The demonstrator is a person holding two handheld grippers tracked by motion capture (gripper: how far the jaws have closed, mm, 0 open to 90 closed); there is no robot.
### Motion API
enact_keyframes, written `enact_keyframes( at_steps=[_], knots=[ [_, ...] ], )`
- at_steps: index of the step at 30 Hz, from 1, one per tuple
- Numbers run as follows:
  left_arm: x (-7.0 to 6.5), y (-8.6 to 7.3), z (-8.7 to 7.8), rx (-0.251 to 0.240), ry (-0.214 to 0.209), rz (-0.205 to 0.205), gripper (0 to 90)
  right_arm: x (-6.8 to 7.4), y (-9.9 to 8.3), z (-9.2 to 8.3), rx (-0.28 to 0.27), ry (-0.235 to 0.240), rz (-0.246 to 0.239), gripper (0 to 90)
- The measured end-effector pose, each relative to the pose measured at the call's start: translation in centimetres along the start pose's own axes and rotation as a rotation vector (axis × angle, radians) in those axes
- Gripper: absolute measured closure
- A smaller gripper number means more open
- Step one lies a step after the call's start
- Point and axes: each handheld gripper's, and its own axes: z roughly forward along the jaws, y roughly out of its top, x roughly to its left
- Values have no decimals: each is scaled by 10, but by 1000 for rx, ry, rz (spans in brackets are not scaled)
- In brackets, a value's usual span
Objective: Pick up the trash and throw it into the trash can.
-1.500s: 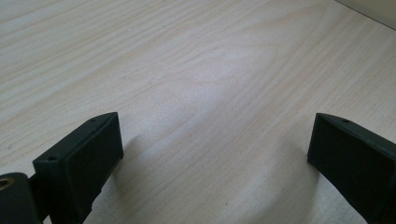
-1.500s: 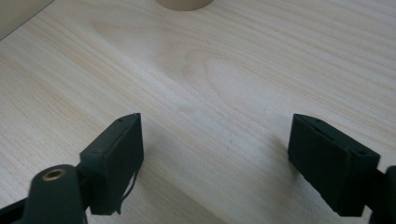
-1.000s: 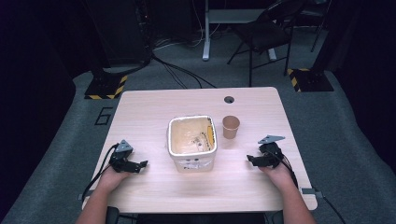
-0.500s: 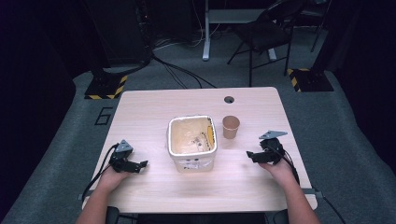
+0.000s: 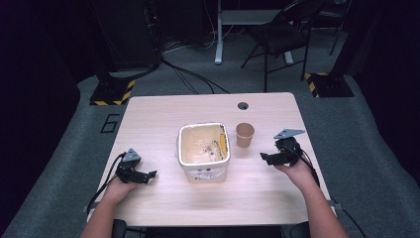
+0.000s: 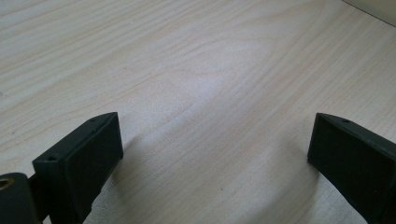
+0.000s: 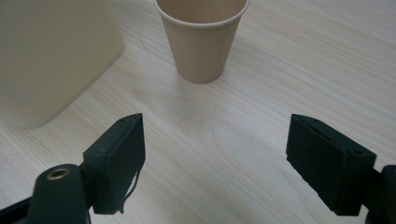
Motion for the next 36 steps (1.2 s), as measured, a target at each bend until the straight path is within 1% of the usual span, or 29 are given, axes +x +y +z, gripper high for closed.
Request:
enact_keyframes(
  at_steps=[1, 4, 7, 9, 12, 14, 16, 17, 21, 26, 27, 30, 31, 33, 36],
  knots=[
    [0, 0, 0, -1, 0, -2, 30, 0, 4, 0, -1, 2, -12, 182],
    [0, 0, 0, -1, 0, -2, 30, 2, 11, -2, -5, 3, -20, 180],
    [0, 0, 0, 0, 0, 0, 30, 2, 19, -5, -11, -1, -46, 175],
    [0, 0, 0, 0, 0, 0, 30, 3, 24, -8, -12, 5, -40, 173],
    [0, 0, 0, -1, 0, -2, 30, 3, 32, -10, -17, 7, -50, 166],
    [0, 0, 0, -1, 0, -2, 30, 3, 34, -11, -19, 11, -45, 163],
    [0, 0, 0, 0, 1, 2, 30, 3, 41, -12, -25, 16, -47, 153],
    [0, 0, 0, 0, 1, 2, 30, 3, 41, -12, -25, 16, -47, 153],
    [0, 0, 0, -1, -1, -2, 30, 6, 54, -13, -35, 26, -58, 138],
    [0, 0, 0, 0, -2, -1, 30, 9, 65, -6, -35, 38, -60, 122],
    [0, 0, 0, 1, -1, 2, 30, 9, 65, -6, -35, 38, -60, 122],
    [0, 0, 0, 1, -2, 3, 30, 13, 71, 5, -23, 38, -75, 84],
    [0, 0, 0, 1, -2, 3, 30, 13, 71, 5, -23, 38, -75, 84],
    [0, 0, 0, 1, -4, 1, 30, 14, 73, 10, -20, 40, -73, 70],
    [1, 0, 0, 1, -10, 4, 30, 17, 75, 22, -10, 37, -74, 30]
  ],
)
